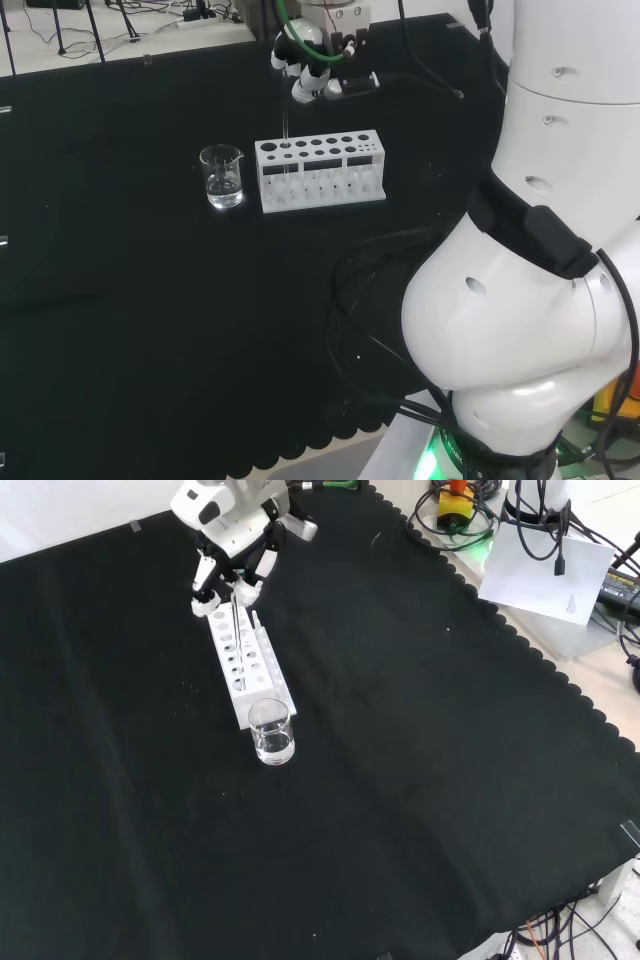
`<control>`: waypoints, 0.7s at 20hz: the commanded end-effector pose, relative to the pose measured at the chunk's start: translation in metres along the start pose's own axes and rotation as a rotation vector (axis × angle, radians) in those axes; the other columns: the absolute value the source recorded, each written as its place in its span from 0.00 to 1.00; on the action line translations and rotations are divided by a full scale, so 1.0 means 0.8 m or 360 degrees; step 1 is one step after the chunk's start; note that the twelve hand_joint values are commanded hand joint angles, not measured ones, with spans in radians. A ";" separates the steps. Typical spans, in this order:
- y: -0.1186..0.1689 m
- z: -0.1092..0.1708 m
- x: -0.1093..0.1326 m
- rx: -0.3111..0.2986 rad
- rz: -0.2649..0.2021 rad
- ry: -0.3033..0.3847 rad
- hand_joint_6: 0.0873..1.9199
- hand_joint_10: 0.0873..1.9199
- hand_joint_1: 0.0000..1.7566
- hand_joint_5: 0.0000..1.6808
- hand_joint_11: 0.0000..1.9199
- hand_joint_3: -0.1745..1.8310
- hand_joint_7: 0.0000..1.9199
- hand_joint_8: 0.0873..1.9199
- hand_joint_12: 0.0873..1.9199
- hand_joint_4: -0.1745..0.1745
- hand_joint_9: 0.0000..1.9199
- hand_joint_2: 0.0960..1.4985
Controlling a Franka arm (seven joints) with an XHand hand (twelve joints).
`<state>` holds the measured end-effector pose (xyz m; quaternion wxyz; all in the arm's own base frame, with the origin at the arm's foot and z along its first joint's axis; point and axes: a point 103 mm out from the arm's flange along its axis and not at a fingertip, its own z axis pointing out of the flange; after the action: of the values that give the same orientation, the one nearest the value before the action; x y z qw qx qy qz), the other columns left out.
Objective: Put the glass rod back on the white test tube rack.
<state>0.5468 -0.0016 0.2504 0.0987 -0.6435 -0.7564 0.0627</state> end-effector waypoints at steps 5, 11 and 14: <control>-0.024 -0.033 -0.031 -0.0106 0.0061 0.0024 0.16 0.00 0.94 0.20 0.86 0.00 0.28 0.39 0.44 0.00 0.85 0.57; -0.044 -0.055 -0.041 -0.0158 0.0086 0.0043 0.20 0.32 0.85 0.19 0.87 0.00 0.29 0.41 0.44 0.00 0.84 0.55; -0.049 -0.059 -0.045 -0.0178 0.0096 0.0035 0.20 0.38 0.84 0.19 0.87 0.00 0.29 0.41 0.44 0.00 0.83 0.55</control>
<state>0.5322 -0.0364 0.2967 0.0723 -0.6663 -0.7418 0.0224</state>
